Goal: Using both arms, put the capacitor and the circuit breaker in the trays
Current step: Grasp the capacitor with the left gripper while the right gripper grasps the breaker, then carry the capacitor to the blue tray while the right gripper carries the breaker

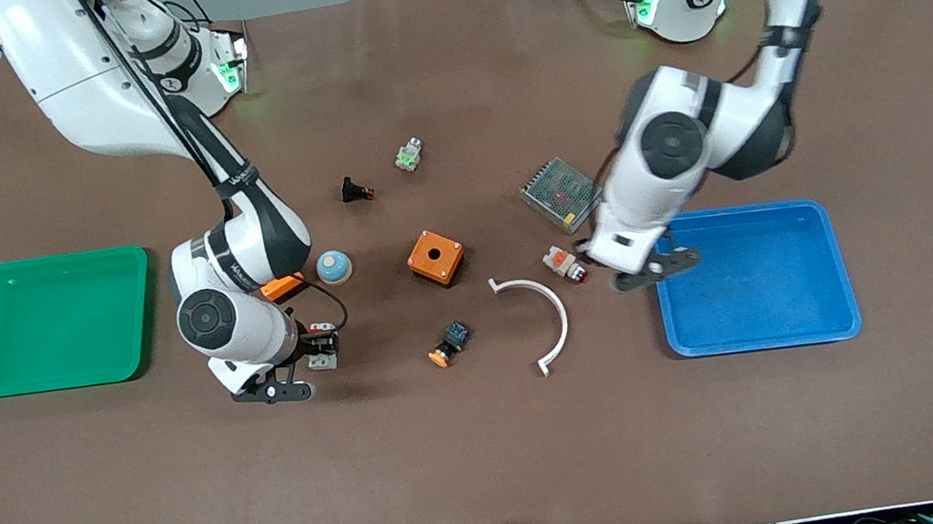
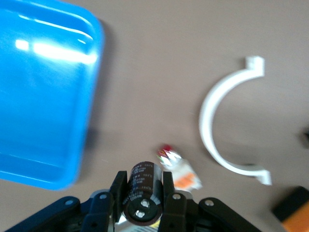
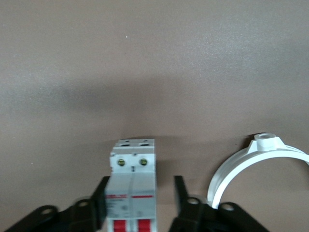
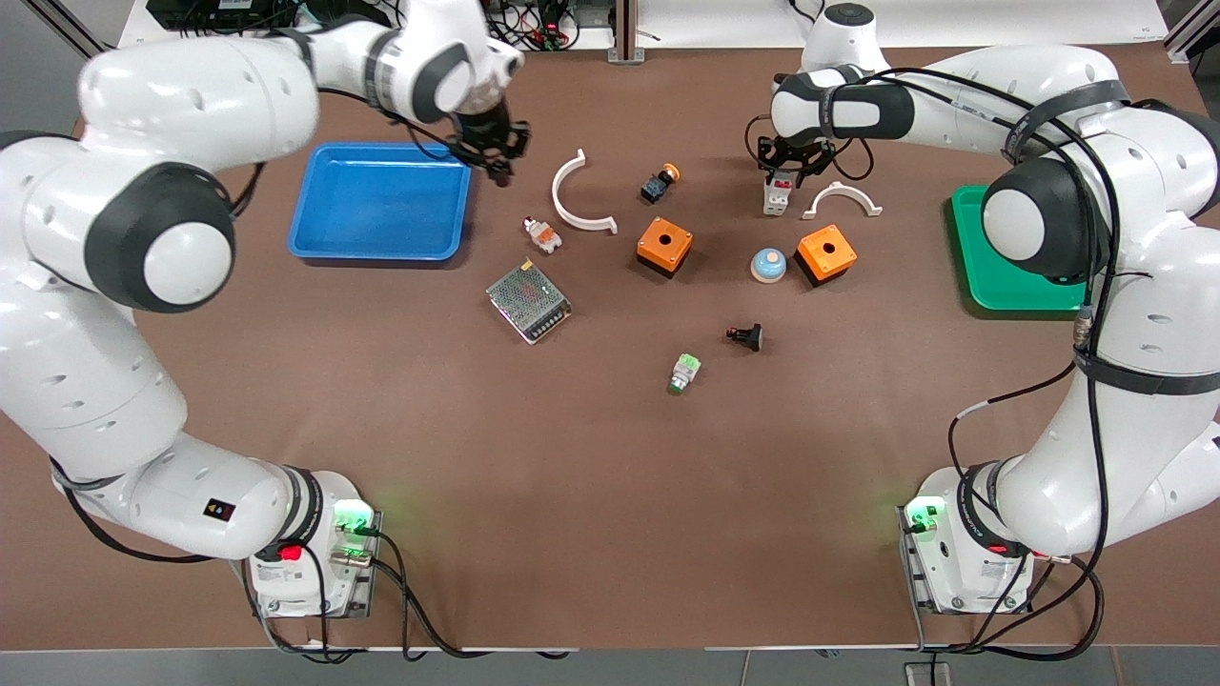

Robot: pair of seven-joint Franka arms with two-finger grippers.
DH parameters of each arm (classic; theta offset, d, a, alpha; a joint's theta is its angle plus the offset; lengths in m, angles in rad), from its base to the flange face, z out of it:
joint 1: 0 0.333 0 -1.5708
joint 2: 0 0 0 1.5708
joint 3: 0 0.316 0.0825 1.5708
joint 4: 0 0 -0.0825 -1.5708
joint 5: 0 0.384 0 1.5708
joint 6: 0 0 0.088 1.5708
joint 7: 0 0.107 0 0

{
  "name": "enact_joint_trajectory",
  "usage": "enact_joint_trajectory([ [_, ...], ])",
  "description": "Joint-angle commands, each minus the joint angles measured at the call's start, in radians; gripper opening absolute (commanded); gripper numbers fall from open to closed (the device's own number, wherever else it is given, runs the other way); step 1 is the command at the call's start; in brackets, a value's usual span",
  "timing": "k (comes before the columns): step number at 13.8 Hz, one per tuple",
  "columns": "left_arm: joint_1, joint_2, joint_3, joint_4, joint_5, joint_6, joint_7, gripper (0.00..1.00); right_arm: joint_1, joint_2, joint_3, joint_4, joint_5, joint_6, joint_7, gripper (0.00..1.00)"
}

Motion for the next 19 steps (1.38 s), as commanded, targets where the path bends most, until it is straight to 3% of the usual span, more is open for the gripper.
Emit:
enact_joint_trajectory([
  [1,0.107,-0.009,-0.008,-0.05,0.028,-0.006,0.127,0.0,0.003,0.008,-0.003,0.012,0.016,0.001,0.008,0.25],
  [3,0.19,-0.001,-0.01,-0.078,0.063,0.003,0.213,0.0,0.005,0.006,-0.003,0.012,0.016,-0.002,0.008,0.19],
  [6,0.286,0.011,-0.013,-0.119,0.066,0.029,0.328,0.0,-0.009,-0.014,-0.004,0.019,0.014,-0.024,-0.005,0.17],
  [9,0.371,0.053,-0.013,-0.167,0.066,0.141,0.439,0.0,-0.064,-0.1,-0.01,0.073,0.006,-0.232,-0.019,0.17],
  [11,0.386,0.086,-0.013,-0.172,0.066,0.178,0.443,0.01,-0.14,-0.165,-0.012,0.094,-0.001,-0.394,-0.14,0.17],
  [16,0.388,0.123,-0.011,-0.165,0.066,0.203,0.445,0.08,-0.441,-0.221,-0.013,0.075,-0.013,-0.53,-0.517,0.18],
  [17,0.391,0.122,-0.011,-0.162,0.066,0.201,0.45,0.16,-0.499,-0.215,-0.013,0.064,-0.05,-0.518,-0.601,0.18],
  [18,0.386,0.123,-0.011,-0.158,0.065,0.201,0.45,0.4,-0.545,-0.215,-0.013,0.05,-0.088,-0.494,-0.657,0.18],
  [19,0.386,0.122,-0.011,-0.155,0.065,0.201,0.445,0.73,-0.582,-0.215,-0.013,0.03,-0.112,-0.466,-0.683,0.18],
])
